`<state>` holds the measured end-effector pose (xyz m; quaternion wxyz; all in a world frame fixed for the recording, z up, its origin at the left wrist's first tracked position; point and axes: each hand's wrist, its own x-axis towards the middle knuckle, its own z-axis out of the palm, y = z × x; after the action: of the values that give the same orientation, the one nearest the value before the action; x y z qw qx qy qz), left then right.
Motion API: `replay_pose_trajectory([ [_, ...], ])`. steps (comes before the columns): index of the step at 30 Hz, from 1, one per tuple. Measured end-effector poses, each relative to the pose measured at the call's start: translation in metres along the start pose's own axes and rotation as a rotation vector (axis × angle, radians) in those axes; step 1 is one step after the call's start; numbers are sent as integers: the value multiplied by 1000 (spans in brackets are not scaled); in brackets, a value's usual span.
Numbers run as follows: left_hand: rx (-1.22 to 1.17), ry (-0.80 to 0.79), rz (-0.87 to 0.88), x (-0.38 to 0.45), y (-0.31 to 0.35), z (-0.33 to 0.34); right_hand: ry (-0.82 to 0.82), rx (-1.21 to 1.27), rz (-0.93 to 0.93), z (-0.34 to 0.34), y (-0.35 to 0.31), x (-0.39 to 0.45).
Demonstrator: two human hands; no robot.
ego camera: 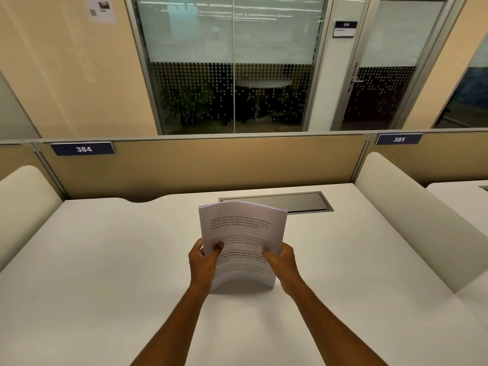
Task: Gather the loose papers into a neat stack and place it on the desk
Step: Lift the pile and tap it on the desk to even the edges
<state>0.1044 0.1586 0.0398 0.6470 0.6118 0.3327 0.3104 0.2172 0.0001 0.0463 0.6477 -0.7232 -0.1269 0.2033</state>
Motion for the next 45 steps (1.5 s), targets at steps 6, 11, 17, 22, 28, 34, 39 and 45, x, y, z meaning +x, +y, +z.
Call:
replay_pose_trajectory([
  [6, 72, 2, -3, 4, -4, 0, 14, -45, -26, 3, 2, 3],
  [11, 97, -16, 72, 7, 10, 2, 41, -77, -70, 0, -11, 11],
  [17, 85, -46, 120, 11, 26, 6, 48, -76, -115, -1, -27, 16],
  [22, 78, -49, 104, -1, 8, 2, 59, -48, -84, -2, -8, 7],
  [28, 82, -54, -6, -15, -23, -1, 95, -28, -7, 0, 24, -5],
  [34, 116, -69, 41, -9, -10, -1, 91, -31, -43, 1, 14, 0],
  [39, 102, -48, 30, -5, -6, 0, 90, -22, -83, 1, 2, 3],
  [45, 129, -68, -39, -14, -28, -4, 79, -32, -53, 0, 25, -8],
])
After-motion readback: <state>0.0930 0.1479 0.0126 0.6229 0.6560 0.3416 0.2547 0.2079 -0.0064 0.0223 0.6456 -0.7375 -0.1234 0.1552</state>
